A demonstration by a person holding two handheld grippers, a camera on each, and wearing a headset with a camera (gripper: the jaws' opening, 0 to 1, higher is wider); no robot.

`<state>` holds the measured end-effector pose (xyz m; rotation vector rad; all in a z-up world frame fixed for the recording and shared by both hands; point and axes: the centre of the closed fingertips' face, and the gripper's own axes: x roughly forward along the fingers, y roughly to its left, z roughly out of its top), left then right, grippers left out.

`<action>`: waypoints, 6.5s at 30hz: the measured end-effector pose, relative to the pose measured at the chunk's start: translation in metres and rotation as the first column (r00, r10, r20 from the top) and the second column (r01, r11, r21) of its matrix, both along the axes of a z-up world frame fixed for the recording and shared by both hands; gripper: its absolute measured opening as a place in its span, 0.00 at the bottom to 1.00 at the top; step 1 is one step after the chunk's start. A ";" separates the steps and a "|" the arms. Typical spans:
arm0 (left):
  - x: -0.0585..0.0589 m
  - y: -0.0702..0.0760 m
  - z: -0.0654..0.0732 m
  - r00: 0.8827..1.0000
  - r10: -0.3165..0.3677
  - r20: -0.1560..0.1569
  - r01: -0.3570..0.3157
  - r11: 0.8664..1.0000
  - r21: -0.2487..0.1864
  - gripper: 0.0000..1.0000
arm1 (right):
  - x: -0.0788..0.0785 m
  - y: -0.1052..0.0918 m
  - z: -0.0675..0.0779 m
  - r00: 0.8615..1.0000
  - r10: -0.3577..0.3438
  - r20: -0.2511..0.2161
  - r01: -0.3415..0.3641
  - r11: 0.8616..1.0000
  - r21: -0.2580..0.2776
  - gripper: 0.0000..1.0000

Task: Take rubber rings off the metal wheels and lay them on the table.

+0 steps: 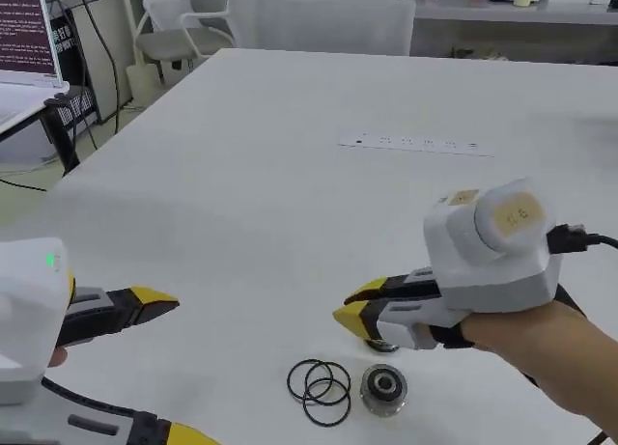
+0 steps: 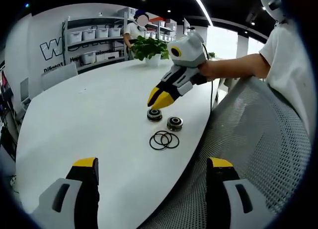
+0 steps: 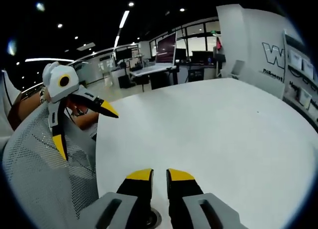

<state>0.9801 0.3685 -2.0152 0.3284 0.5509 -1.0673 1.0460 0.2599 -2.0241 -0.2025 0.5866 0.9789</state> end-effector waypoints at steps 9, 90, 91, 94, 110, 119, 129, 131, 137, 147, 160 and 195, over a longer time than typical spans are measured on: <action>0.000 0.000 0.002 1.000 -0.005 0.018 0.004 1.000 0.014 0.86 | 0.008 -0.021 0.009 0.999 -0.047 0.010 0.046 0.998 0.037 0.10; 0.070 -0.166 -0.007 0.923 -0.350 0.159 0.359 0.933 -0.026 0.51 | -0.002 -0.056 -0.058 0.997 -0.022 -0.079 0.014 0.995 -0.103 0.28; 0.070 -0.164 -0.011 0.928 -0.341 0.151 0.349 0.937 -0.027 0.48 | -0.002 -0.056 -0.058 0.997 -0.022 -0.080 0.013 0.995 -0.103 0.28; 0.075 -0.160 -0.018 0.943 -0.303 0.134 0.311 0.950 -0.038 0.40 | -0.002 -0.055 -0.058 0.997 -0.020 -0.081 0.012 0.995 -0.102 0.28; 0.079 -0.161 -0.040 0.963 -0.248 0.105 0.251 0.968 -0.017 0.19 | -0.003 -0.053 -0.059 0.997 -0.012 -0.079 0.003 0.994 -0.105 0.27; 0.074 -0.163 -0.049 0.970 -0.235 0.057 0.237 0.971 -0.025 0.13 | -0.003 -0.051 -0.058 0.997 -0.002 -0.075 -0.006 0.994 -0.107 0.26; 0.075 -0.162 -0.049 0.976 -0.213 0.038 0.215 0.976 -0.037 0.08 | -0.003 -0.050 -0.059 0.996 -0.009 -0.091 0.001 0.996 -0.088 0.24; 0.075 -0.162 -0.049 0.976 -0.216 0.041 0.217 0.976 -0.033 0.08 | -0.002 -0.051 -0.059 0.996 -0.015 -0.093 0.007 0.996 -0.086 0.23; 0.075 -0.163 -0.049 0.973 -0.225 0.047 0.227 0.973 -0.031 0.08 | -0.001 -0.054 -0.060 0.994 -0.032 -0.108 0.023 0.997 -0.076 0.16; 0.076 -0.161 -0.049 0.975 -0.218 0.032 0.219 0.975 -0.045 0.08 | -0.003 -0.057 -0.059 0.997 -0.004 -0.075 -0.004 0.995 -0.105 0.01; 0.074 -0.161 -0.049 0.970 -0.238 0.055 0.240 0.970 -0.027 0.08 | 0.001 -0.061 -0.059 0.989 -0.063 -0.134 0.050 0.994 -0.098 0.00; 0.073 -0.160 -0.048 0.965 -0.248 0.082 0.251 0.968 -0.025 0.08 | -0.003 -0.039 -0.021 0.948 -0.123 -0.295 0.177 0.970 0.165 0.00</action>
